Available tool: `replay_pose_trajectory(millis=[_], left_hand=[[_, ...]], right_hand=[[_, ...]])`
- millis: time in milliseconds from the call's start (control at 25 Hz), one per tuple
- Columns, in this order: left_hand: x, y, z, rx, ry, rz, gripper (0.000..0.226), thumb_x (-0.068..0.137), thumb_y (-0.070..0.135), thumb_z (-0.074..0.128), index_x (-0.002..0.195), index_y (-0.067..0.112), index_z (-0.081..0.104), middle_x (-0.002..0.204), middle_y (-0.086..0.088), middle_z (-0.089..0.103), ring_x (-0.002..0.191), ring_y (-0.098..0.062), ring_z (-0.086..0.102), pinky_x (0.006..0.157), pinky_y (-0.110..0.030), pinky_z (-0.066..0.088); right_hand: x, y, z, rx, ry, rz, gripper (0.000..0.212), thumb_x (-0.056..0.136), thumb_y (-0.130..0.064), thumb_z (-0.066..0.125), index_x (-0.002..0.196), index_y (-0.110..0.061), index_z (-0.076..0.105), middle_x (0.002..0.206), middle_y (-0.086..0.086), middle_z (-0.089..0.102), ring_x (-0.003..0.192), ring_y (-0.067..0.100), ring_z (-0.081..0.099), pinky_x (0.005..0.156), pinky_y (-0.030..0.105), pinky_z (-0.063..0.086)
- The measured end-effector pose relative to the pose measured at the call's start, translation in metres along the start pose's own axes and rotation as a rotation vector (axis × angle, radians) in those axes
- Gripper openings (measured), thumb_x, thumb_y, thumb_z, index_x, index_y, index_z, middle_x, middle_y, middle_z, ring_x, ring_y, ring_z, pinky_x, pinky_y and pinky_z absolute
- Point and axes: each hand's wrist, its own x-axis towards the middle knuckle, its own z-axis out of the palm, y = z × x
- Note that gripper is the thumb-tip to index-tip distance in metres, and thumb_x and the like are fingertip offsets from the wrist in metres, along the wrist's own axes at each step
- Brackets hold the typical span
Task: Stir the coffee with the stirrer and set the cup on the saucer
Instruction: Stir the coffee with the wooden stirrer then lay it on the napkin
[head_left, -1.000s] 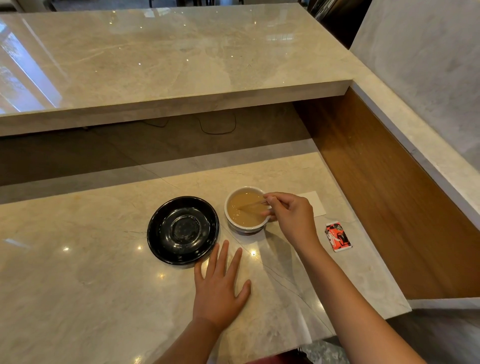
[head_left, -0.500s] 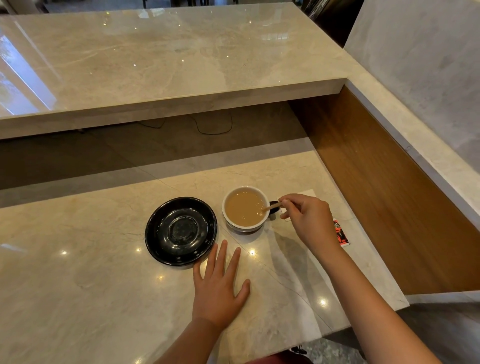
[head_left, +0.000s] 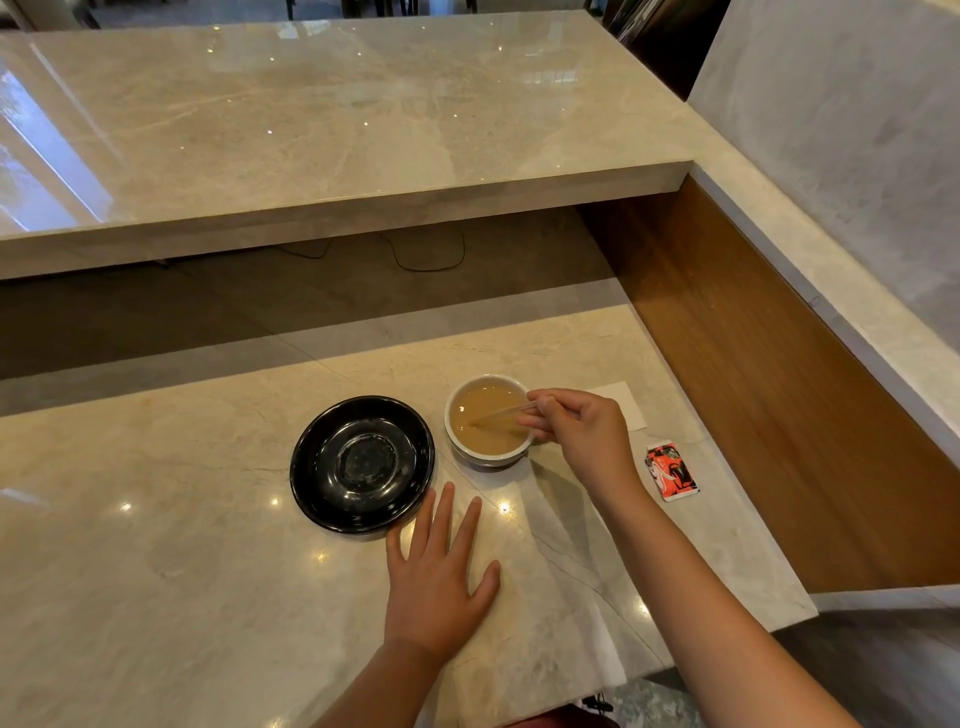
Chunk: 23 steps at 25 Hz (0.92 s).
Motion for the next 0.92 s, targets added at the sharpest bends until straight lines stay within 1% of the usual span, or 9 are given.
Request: replay_pose_trajectory(millis=[120,240,360,400,560,640,760,840,920], left_hand=[[0.0,0.0,-0.001,0.001,0.0,0.0,0.065,0.087,0.059,0.03,0.145,0.033,0.019,0.156,-0.002,0.009,0.141,-0.018,-0.005,0.108,-0.048,-0.004],[0.0,0.0,0.0,0.003,-0.014,-0.001,0.066,0.087,0.06,0.026,0.146,0.034,0.014,0.157,0.0,0.003,0.14,-0.016,-0.012,0.108,-0.05,-0.004],[0.0,0.0,0.0,0.011,-0.02,-0.001,0.066,0.086,0.061,0.024,0.146,0.035,0.011,0.156,0.002,-0.002,0.139,-0.015,-0.016,0.107,-0.048,-0.008],[0.0,0.0,0.0,0.005,-0.018,0.0,0.066,0.086,0.061,0.025,0.146,0.035,0.012,0.156,0.002,-0.002,0.139,-0.015,-0.016,0.107,-0.048,-0.007],[0.0,-0.001,0.0,0.02,-0.025,-0.003,0.067,0.086,0.061,0.025,0.146,0.035,0.012,0.156,0.002,-0.002,0.139,-0.014,-0.016,0.107,-0.048,-0.006],[0.001,-0.001,0.0,0.021,-0.021,-0.004,0.067,0.086,0.061,0.025,0.146,0.034,0.014,0.155,0.002,-0.001,0.139,-0.015,-0.015,0.107,-0.049,-0.004],[0.001,-0.001,0.0,0.014,-0.03,-0.009,0.067,0.086,0.062,0.026,0.145,0.034,0.015,0.154,0.003,-0.003,0.139,-0.015,-0.013,0.107,-0.05,-0.003],[0.001,-0.001,0.001,0.025,-0.034,-0.011,0.067,0.086,0.062,0.025,0.146,0.036,0.011,0.153,0.004,-0.008,0.138,-0.014,-0.018,0.107,-0.049,-0.006],[0.001,-0.002,0.001,0.037,-0.038,-0.012,0.067,0.086,0.063,0.024,0.145,0.037,0.007,0.153,0.005,-0.011,0.136,-0.012,-0.022,0.106,-0.048,-0.009]], right_hand=[[0.009,0.002,-0.003,0.02,0.075,0.043,0.018,0.09,-0.008,0.053,0.099,-0.004,0.067,0.077,0.006,0.072,0.076,0.015,0.071,0.071,0.022,0.058],[0.011,0.005,-0.014,-0.123,0.15,-0.01,0.018,0.09,-0.008,0.052,0.098,-0.003,0.068,0.083,0.011,0.072,0.077,0.019,0.071,0.073,0.026,0.058],[0.004,0.005,-0.026,-0.284,0.141,-0.069,0.017,0.09,-0.01,0.053,0.093,-0.009,0.071,0.078,0.008,0.072,0.071,0.019,0.07,0.073,0.04,0.058],[0.0,0.004,-0.027,-0.337,0.123,-0.088,0.017,0.089,-0.012,0.054,0.091,-0.011,0.071,0.077,0.008,0.073,0.068,0.018,0.07,0.072,0.041,0.057],[-0.017,0.0,-0.024,-0.501,0.05,-0.134,0.015,0.088,-0.017,0.056,0.089,-0.017,0.071,0.072,0.002,0.073,0.059,0.009,0.067,0.064,0.03,0.05],[-0.023,-0.001,-0.021,-0.464,0.026,-0.115,0.015,0.089,-0.017,0.056,0.088,-0.018,0.071,0.072,0.001,0.072,0.057,0.008,0.066,0.063,0.029,0.05],[-0.027,-0.004,-0.019,-0.317,0.016,-0.053,0.018,0.089,-0.013,0.055,0.084,-0.02,0.07,0.076,-0.004,0.071,0.051,0.007,0.065,0.065,0.03,0.053],[-0.027,-0.004,-0.022,-0.234,0.049,-0.017,0.02,0.089,-0.012,0.054,0.082,-0.022,0.069,0.076,-0.007,0.07,0.048,0.007,0.064,0.065,0.032,0.054],[-0.028,-0.004,-0.028,-0.201,0.091,-0.001,0.018,0.089,-0.012,0.055,0.084,-0.02,0.07,0.076,-0.008,0.07,0.047,0.006,0.064,0.063,0.032,0.054]])
